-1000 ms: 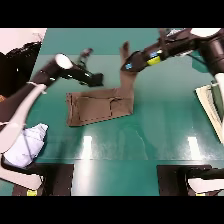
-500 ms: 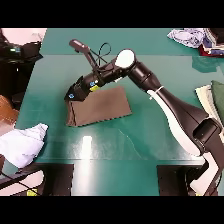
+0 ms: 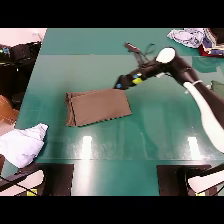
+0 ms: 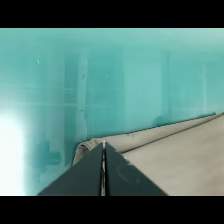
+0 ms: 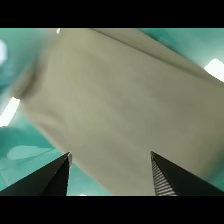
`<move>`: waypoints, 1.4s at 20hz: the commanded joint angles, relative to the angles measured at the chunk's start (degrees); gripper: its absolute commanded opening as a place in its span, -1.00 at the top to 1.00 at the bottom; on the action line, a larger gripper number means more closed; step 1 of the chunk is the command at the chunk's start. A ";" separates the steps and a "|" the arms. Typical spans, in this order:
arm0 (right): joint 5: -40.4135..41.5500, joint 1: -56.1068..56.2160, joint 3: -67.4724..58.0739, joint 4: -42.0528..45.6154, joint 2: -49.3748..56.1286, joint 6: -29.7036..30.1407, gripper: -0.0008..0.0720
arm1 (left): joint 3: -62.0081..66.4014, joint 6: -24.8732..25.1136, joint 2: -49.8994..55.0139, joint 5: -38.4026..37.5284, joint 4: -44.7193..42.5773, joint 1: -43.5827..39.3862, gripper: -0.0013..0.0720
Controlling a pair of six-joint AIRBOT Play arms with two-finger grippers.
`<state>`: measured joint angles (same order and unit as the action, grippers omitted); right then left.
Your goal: Fold the shirts.
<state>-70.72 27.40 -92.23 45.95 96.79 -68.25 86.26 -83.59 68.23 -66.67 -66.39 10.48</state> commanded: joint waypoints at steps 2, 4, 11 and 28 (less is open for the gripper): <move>0.94 -9.84 11.58 0.02 -1.75 -1.40 -0.68 | -0.02 0.02 -0.13 -0.42 0.70 0.13 0.88; 1.62 -10.73 14.34 -2.05 0.09 -1.40 -0.69 | -0.02 0.02 -0.13 -0.33 0.70 0.13 0.88; -3.15 -4.81 7.65 -11.96 13.27 -1.42 -0.68 | -0.02 0.09 -0.13 -0.26 0.66 0.15 0.88; -0.37 -13.55 -9.66 -11.19 8.92 -2.27 0.94 | -0.02 1.49 -0.13 -0.81 0.61 -17.92 0.88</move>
<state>-71.05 20.86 -100.92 34.63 109.86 -70.48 86.24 -82.24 68.14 -68.31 -65.71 -2.55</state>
